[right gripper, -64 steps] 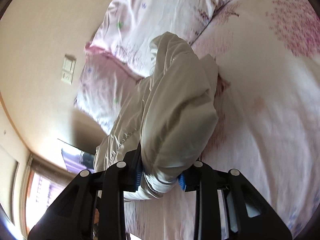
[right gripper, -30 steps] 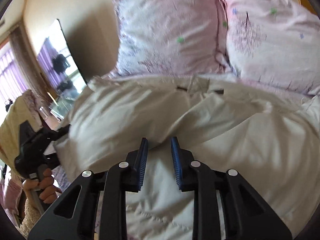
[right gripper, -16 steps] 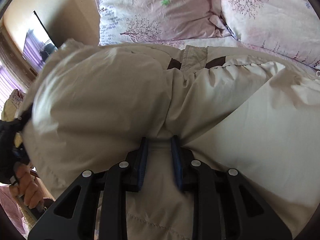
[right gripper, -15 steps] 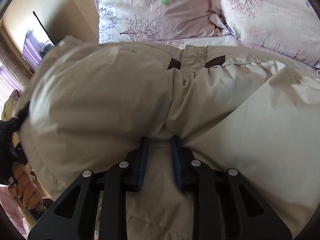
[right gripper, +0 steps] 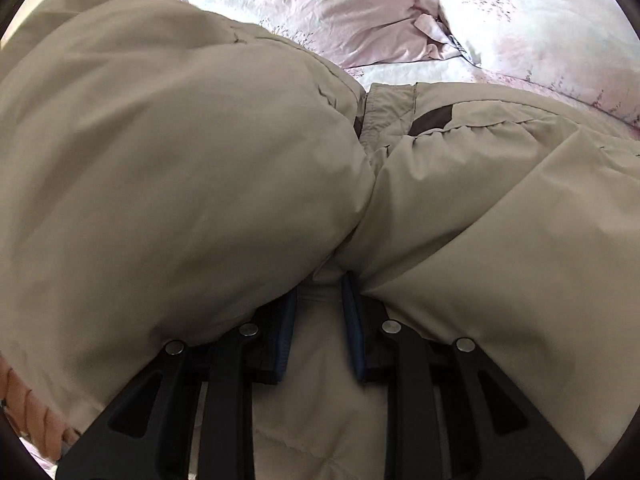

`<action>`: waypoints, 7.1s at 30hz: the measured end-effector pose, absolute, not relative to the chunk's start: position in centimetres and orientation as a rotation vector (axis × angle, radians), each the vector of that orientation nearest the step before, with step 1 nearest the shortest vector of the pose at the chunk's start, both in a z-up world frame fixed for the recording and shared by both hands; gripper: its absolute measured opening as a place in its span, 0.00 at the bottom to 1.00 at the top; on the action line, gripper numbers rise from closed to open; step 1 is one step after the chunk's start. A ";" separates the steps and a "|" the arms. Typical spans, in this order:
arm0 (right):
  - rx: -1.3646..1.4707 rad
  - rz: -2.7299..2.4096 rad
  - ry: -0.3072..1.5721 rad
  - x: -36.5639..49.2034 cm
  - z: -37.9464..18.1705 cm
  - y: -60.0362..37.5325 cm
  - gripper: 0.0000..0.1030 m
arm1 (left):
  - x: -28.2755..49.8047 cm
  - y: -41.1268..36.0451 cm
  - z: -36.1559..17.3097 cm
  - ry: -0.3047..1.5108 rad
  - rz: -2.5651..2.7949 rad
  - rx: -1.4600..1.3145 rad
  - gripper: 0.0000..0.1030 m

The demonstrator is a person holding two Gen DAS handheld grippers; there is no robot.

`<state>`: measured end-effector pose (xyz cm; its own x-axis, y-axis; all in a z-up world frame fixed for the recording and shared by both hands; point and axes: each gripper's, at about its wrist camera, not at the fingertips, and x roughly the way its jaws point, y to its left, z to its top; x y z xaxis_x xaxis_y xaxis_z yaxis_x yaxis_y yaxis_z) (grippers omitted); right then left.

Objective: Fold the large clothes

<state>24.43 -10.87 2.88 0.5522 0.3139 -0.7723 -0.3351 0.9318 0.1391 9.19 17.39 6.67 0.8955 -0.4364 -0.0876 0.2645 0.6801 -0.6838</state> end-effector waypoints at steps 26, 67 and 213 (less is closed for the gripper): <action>0.155 0.305 0.699 20.2 7.3 -23.2 0.15 | 7.9 3.4 11.9 0.216 -0.665 -0.449 0.35; 0.266 0.523 0.626 14.9 13.2 -32.5 0.58 | 8.6 -19.1 6.3 0.300 -0.858 0.138 0.63; 0.165 0.214 0.483 9.7 4.7 -36.1 0.26 | 15.8 -12.2 5.9 0.569 -0.621 0.277 0.89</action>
